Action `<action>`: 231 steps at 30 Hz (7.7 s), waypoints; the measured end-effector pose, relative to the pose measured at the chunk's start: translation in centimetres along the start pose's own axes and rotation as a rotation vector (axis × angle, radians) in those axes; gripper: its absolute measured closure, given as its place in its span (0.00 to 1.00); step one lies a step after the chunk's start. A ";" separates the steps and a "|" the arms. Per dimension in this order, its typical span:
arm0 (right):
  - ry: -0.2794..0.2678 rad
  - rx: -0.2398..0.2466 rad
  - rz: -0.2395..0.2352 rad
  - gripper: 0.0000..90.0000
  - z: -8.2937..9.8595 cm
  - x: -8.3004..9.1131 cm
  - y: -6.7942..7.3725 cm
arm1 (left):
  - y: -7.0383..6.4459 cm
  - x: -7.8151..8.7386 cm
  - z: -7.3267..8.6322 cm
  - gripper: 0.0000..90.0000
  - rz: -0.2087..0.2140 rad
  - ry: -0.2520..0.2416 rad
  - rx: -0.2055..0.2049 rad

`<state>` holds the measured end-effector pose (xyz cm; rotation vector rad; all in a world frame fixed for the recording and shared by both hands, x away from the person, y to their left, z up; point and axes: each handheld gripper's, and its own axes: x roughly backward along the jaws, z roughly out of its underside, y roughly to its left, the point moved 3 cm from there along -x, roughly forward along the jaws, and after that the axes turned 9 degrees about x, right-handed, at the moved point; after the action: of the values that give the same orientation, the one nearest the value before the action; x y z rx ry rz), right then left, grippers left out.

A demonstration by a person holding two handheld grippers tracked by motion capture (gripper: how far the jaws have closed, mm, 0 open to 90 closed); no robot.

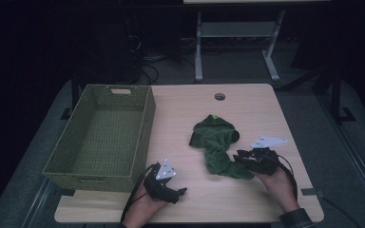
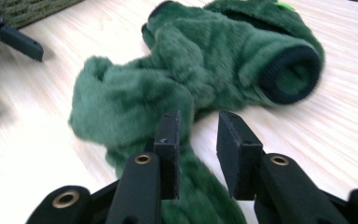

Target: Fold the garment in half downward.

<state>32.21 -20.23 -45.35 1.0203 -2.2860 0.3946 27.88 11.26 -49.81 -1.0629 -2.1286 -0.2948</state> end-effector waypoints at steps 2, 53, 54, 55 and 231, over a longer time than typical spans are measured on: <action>-0.009 0.005 0.012 0.75 0.6 0.7 -0.2 | 0.0 0.0 0.0 0.15 0.000 0.000 0.000; 0.034 -0.051 -0.105 0.93 6.5 2.7 0.5 | 0.1 0.0 -0.1 0.16 -0.003 0.000 0.002; 0.025 -0.039 -0.105 0.95 6.4 2.8 0.5 | 0.1 0.0 -0.1 0.16 -0.002 0.001 0.001; 0.020 -0.040 -0.101 0.95 6.4 2.9 0.5 | 0.1 0.0 -0.1 0.16 -0.002 0.001 0.001; -0.008 -0.116 0.012 0.65 -3.7 -3.0 -7.0 | 5.4 -1.3 -10.6 0.48 -0.070 -0.117 0.086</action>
<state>40.49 -21.40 -44.18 0.9519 -2.2946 0.2604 37.88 8.75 -43.81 -0.9793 -2.2647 -0.1761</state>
